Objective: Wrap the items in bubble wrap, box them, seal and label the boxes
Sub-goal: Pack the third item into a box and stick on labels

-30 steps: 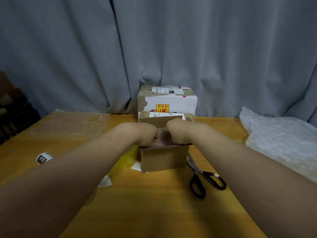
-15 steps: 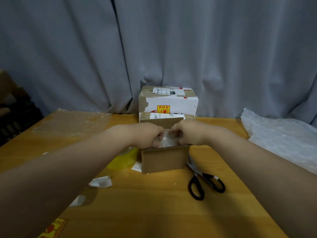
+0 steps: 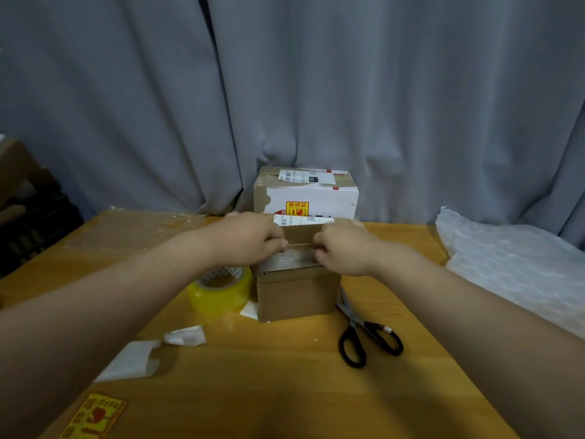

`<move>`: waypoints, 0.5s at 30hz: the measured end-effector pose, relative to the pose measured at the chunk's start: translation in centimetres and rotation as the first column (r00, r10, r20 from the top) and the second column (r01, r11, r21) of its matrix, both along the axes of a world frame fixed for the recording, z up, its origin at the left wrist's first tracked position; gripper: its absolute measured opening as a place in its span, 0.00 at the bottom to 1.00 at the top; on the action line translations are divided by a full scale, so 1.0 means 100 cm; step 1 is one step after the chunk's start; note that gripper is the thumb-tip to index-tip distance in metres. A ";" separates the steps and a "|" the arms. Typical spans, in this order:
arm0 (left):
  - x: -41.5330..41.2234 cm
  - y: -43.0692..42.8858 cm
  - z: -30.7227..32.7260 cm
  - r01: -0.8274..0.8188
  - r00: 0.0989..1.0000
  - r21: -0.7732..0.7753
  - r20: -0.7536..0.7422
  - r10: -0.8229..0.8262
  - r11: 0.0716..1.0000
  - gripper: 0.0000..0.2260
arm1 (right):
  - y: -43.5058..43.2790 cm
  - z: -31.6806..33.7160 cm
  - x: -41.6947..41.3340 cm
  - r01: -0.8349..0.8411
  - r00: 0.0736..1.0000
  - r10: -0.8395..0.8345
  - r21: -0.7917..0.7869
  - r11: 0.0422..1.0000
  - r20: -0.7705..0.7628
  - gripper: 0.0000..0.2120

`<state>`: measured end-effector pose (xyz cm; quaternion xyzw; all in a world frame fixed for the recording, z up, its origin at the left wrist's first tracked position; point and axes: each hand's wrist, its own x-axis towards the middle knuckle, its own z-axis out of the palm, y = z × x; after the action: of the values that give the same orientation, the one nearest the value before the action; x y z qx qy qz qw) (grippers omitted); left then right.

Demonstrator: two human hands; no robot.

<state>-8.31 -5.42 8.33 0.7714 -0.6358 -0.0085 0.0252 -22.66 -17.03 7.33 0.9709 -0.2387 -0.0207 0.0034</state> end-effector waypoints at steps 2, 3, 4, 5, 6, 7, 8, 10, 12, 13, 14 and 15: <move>0.002 0.017 0.003 -0.065 0.998 -0.028 -0.024 0.064 0.997 0.18 | 0.011 0.001 -0.001 0.051 0.997 -0.041 0.160 0.986 -0.061 0.20; 0.001 0.023 0.000 -0.073 0.993 -0.021 -0.098 0.070 0.997 0.22 | 0.019 0.003 0.000 0.076 0.993 -0.054 0.217 0.973 -0.109 0.24; -0.001 0.028 -0.004 -0.061 0.982 -0.012 -0.179 0.058 0.998 0.25 | 0.027 0.005 0.002 0.079 0.986 -0.042 0.240 0.968 -0.159 0.26; -0.004 0.031 -0.010 -0.037 0.972 0.000 -0.231 0.036 0.999 0.26 | 0.036 0.009 0.004 0.075 0.978 -0.023 0.249 0.966 -0.206 0.26; -0.006 0.034 -0.018 -0.010 0.972 0.004 -0.236 0.011 1.000 0.25 | 0.044 0.013 0.005 0.064 0.971 0.000 0.262 0.963 -0.238 0.27; -0.007 0.035 -0.026 0.019 0.981 -0.007 -0.192 -0.020 1.000 0.24 | 0.052 0.017 0.005 0.054 0.969 0.022 0.292 0.955 -0.248 0.26; -0.007 0.037 -0.033 0.046 0.991 -0.026 -0.122 -0.049 0.999 0.22 | 0.059 0.021 0.003 0.045 0.970 0.036 0.326 0.944 -0.240 0.24; -0.006 0.040 -0.042 0.099 0.995 -0.095 -0.013 -0.100 0.991 0.16 | 0.063 0.024 0.000 0.039 0.979 0.041 0.381 0.924 -0.201 0.21; -0.007 0.045 -0.046 0.134 0.990 -0.169 -0.011 -0.138 0.976 0.13 | 0.061 0.024 -0.003 0.080 0.984 -0.006 0.415 0.906 -0.175 0.23; -0.008 0.048 -0.047 0.141 0.988 -0.207 -0.025 -0.149 0.968 0.12 | 0.058 0.021 -0.004 0.109 0.984 -0.038 0.418 0.902 -0.175 0.26; -0.010 0.051 -0.048 0.138 0.988 -0.242 -0.038 -0.151 0.960 0.11 | 0.058 0.018 -0.006 0.134 0.982 -0.065 0.410 0.902 -0.177 0.30; -0.011 0.055 -0.050 0.132 0.987 -0.279 -0.048 -0.151 0.951 0.11 | 0.057 0.013 -0.010 0.144 0.981 -0.080 0.389 0.910 -0.176 0.36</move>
<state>-9.40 0.05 3.35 0.7122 -0.6832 0.0513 0.1531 -23.66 -11.37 8.61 0.9310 -0.2840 -0.1450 -0.1777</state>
